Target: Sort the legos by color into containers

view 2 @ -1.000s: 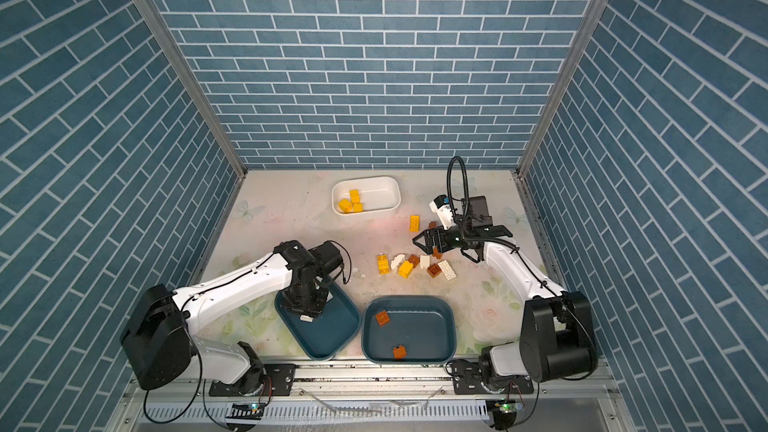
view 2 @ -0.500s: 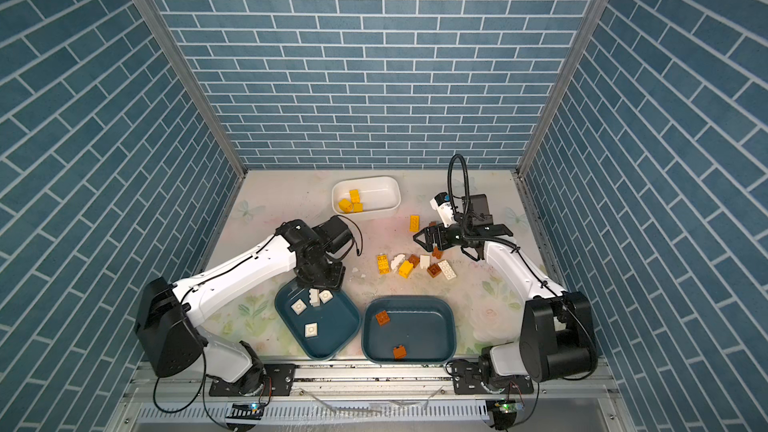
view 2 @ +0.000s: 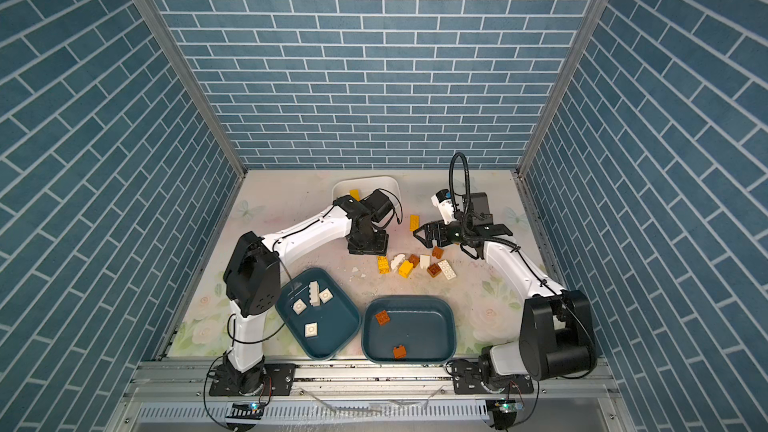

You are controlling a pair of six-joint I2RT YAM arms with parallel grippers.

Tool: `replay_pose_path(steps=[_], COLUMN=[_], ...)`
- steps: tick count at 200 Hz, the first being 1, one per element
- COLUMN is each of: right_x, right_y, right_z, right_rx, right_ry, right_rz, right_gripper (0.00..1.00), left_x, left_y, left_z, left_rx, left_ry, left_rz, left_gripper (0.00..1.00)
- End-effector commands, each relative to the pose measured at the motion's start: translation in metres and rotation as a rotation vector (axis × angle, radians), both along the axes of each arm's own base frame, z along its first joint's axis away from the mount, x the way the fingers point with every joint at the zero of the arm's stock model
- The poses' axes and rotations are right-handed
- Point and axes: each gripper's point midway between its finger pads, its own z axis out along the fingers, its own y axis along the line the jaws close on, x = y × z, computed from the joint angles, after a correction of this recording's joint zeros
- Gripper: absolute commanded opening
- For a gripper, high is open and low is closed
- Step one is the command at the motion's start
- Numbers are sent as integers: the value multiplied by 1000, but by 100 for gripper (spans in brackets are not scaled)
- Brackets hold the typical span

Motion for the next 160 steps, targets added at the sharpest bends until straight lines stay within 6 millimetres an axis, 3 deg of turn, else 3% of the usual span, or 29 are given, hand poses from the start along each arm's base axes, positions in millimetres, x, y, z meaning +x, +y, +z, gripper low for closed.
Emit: replay_pose_path(steps=[1, 32, 89, 160], right_x=[-6, -10, -18, -26], right_y=[-3, -6, -9, -12], right_z=[2, -2, -9, -12], right_rx=[-8, -22, -40, -57], right_ry=[-9, -4, 18, 29], right_rz=[-11, -20, -16, -3], right_gripper=[97, 97, 97, 97], left_x=[10, 17, 2, -17], left_y=[-7, -10, -11, -10], left_z=[-11, -26, -56, -70], left_rx=[-25, -26, 20, 124], left_ry=[21, 29, 86, 88], left_rz=[73, 158, 215, 182], left_gripper=[66, 65, 61, 56])
